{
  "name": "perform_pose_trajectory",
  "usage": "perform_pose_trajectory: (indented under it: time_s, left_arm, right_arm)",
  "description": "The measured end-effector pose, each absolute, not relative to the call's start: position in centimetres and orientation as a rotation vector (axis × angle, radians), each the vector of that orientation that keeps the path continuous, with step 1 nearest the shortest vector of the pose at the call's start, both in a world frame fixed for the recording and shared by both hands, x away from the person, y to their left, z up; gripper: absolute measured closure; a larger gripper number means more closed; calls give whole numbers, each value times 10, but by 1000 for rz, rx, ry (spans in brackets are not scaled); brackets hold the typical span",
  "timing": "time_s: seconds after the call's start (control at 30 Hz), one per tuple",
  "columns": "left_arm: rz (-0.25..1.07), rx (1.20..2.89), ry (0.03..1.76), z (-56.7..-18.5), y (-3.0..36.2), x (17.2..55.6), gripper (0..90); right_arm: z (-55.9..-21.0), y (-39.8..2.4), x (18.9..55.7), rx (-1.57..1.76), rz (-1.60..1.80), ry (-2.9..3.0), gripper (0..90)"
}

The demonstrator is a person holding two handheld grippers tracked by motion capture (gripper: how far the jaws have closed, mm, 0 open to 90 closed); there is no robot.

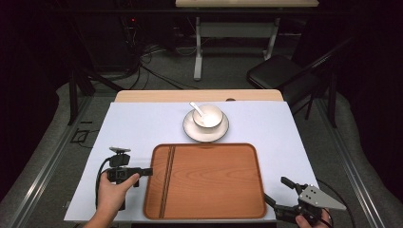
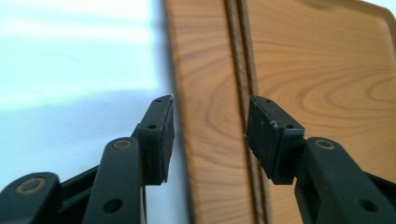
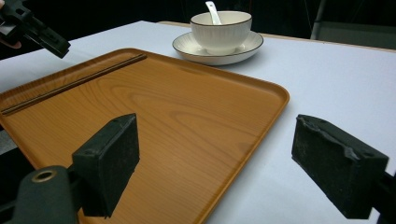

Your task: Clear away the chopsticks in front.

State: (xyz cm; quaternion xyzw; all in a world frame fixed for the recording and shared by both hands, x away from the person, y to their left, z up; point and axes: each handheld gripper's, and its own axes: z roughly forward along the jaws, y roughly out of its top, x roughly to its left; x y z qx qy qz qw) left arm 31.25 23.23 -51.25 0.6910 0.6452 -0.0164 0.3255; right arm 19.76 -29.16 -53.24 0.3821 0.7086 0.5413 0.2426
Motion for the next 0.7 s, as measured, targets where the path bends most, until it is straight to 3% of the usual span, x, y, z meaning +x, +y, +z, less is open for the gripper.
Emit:
perform_pose_trajectory:
  time_s: [0.23,0.7]
  left_arm:
    - [125,1775,1640,-512,242,305,461]
    - [215,1723,1563,-523,255,291,419]
  right_arm:
    - [-532,-291,198,1054,1482,1940,146]
    - [-533,-292,198,1064,1480,1933,146]
